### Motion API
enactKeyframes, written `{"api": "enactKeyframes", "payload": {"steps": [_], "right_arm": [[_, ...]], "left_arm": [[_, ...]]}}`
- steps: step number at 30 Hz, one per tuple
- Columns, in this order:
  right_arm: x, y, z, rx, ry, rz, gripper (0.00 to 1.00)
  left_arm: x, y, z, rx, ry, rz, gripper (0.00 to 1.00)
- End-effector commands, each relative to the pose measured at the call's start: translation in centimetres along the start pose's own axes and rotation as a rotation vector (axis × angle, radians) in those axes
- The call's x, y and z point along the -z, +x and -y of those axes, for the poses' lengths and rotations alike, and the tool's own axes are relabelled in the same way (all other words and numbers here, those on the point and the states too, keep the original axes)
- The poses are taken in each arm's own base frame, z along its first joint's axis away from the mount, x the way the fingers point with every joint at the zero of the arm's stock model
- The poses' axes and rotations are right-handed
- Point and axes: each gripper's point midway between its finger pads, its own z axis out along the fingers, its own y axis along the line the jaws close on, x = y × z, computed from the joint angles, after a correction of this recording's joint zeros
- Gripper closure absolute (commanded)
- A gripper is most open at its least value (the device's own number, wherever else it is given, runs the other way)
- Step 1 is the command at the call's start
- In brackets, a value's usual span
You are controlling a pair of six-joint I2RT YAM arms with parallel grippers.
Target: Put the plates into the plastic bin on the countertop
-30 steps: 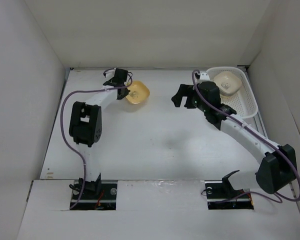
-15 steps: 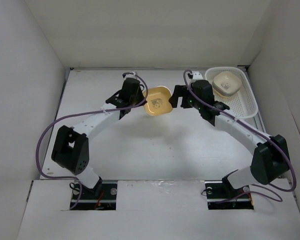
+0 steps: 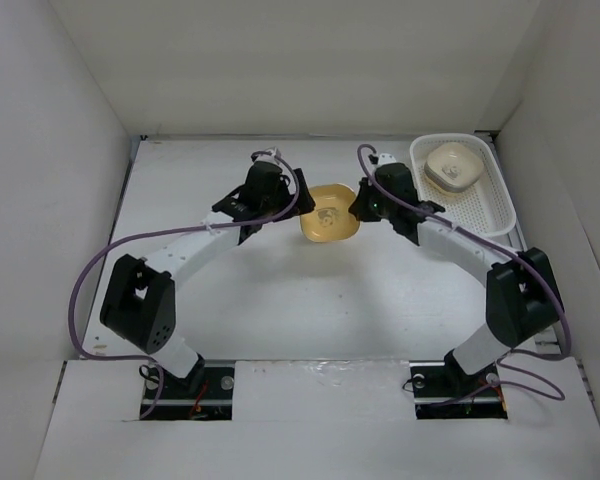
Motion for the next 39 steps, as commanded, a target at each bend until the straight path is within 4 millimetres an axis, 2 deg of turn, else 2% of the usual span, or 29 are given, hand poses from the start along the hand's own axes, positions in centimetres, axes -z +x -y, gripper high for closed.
{"api": "enactKeyframes", "payload": {"steps": [1, 3, 4, 6, 7, 8, 10, 11, 12, 13, 14, 15, 16, 17, 18, 21, 22, 24, 26, 30, 31, 33, 34, 35, 36, 39], "right_arm": [[2.4, -6.1, 0.9, -0.039, 0.035, 0.177, 1.0], [3.6, -7.6, 3.1, -0.083, 0.075, 0.211, 1.0], [4.2, -9.0, 5.7, -0.127, 0.116, 0.238, 1.0], [6.0, -11.2, 8.2, -0.18, 0.144, 0.298, 1.0], [7.1, -12.8, 11.1, -0.221, 0.197, 0.342, 1.0], [8.2, -14.5, 12.6, -0.234, 0.233, 0.389, 1.0], [8.4, -15.6, 16.3, -0.268, 0.307, 0.413, 1.0], [9.6, -17.4, 19.0, -0.304, 0.344, 0.457, 1.0], [9.7, -17.8, 20.7, -0.329, 0.362, 0.463, 1.0], [8.6, -17.3, 23.0, -0.363, 0.386, 0.44, 1.0], [9.4, -17.3, 25.9, -0.394, 0.427, 0.448, 1.0], [9.7, -17.7, 27.4, -0.406, 0.448, 0.458, 1.0], [8.9, -16.9, 29.1, -0.438, 0.47, 0.439, 1.0], [9.0, -16.8, 30.4, -0.451, 0.48, 0.438, 1.0], [8.7, -17.4, 30.5, -0.463, 0.475, 0.447, 1.0], [7.1, -16.5, 32.7, -0.506, 0.512, 0.426, 1.0], [7.0, -16.7, 33.4, -0.52, 0.517, 0.434, 1.0], [5.6, -15.9, 34.3, -0.553, 0.521, 0.412, 1.0], [5.4, -15.9, 35.1, -0.56, 0.523, 0.41, 1.0], [5.0, -15.4, 35.9, -0.576, 0.552, 0.408, 1.0], [5.1, -15.8, 35.9, -0.573, 0.549, 0.417, 0.97], [4.9, -15.2, 36.2, -0.58, 0.564, 0.401, 0.85], [4.9, -15.2, 36.2, -0.58, 0.564, 0.401, 0.62], [4.9, -15.2, 36.2, -0.58, 0.564, 0.401, 0.49], [4.9, -15.2, 36.2, -0.58, 0.564, 0.401, 0.43], [5.0, -15.6, 36.1, -0.577, 0.561, 0.41, 0.4]], "left_arm": [[4.0, -4.4, 1.3, 0.076, 0.001, 0.136, 0.0], [5.3, -4.5, 0.7, 0.11, -0.031, 0.143, 0.0], [6.1, -4.6, 0.5, 0.122, -0.036, 0.156, 0.0], [8.5, -4.5, 0.3, 0.139, -0.022, 0.187, 0.0], [9.4, -4.4, 0.2, 0.14, -0.016, 0.194, 0.0], [11.0, -5.0, 0.1, 0.136, -0.009, 0.229, 0.0], [12.5, -4.5, -1.2, 0.122, -0.062, 0.229, 0.0], [13.1, -4.3, -1.4, 0.122, -0.067, 0.225, 0.0], [14.6, -4.6, -1.2, 0.125, -0.051, 0.243, 0.0], [15.0, -3.8, -1.9, 0.11, -0.065, 0.228, 0.0], [15.6, -3.8, -1.9, 0.1, -0.057, 0.239, 0.0], [16.6, -3.4, -2.3, 0.101, -0.052, 0.245, 0.0], [17.0, -2.9, -3.0, 0.089, -0.073, 0.237, 0.0], [17.6, -3.2, -3.5, 0.075, -0.093, 0.26, 0.0], [17.8, -2.8, -4.1, 0.074, -0.114, 0.259, 0.0], [18.7, -2.3, -6.0, 0.048, -0.189, 0.267, 0.0], [19.2, -2.1, -6.2, 0.034, -0.187, 0.271, 0.0], [19.8, -2.2, -6.6, 0.005, -0.195, 0.291, 0.0], [20.8, -2.2, -7.2, -0.006, -0.193, 0.331, 0.0], [22.5, -2.9, -6.7, -0.009, -0.133, 0.401, 0.0], [22.3, -2.5, -6.7, -0.012, -0.129, 0.387, 0.0], [22.3, -2.5, -6.7, -0.012, -0.129, 0.387, 0.0], [22.3, -2.5, -6.7, -0.012, -0.129, 0.387, 0.0], [21.9, -2.4, -6.8, -0.015, -0.137, 0.376, 0.0], [21.5, -2.2, -6.9, -0.017, -0.145, 0.365, 0.0], [21.4, -2.3, -6.6, -0.019, -0.137, 0.358, 0.0]]}}
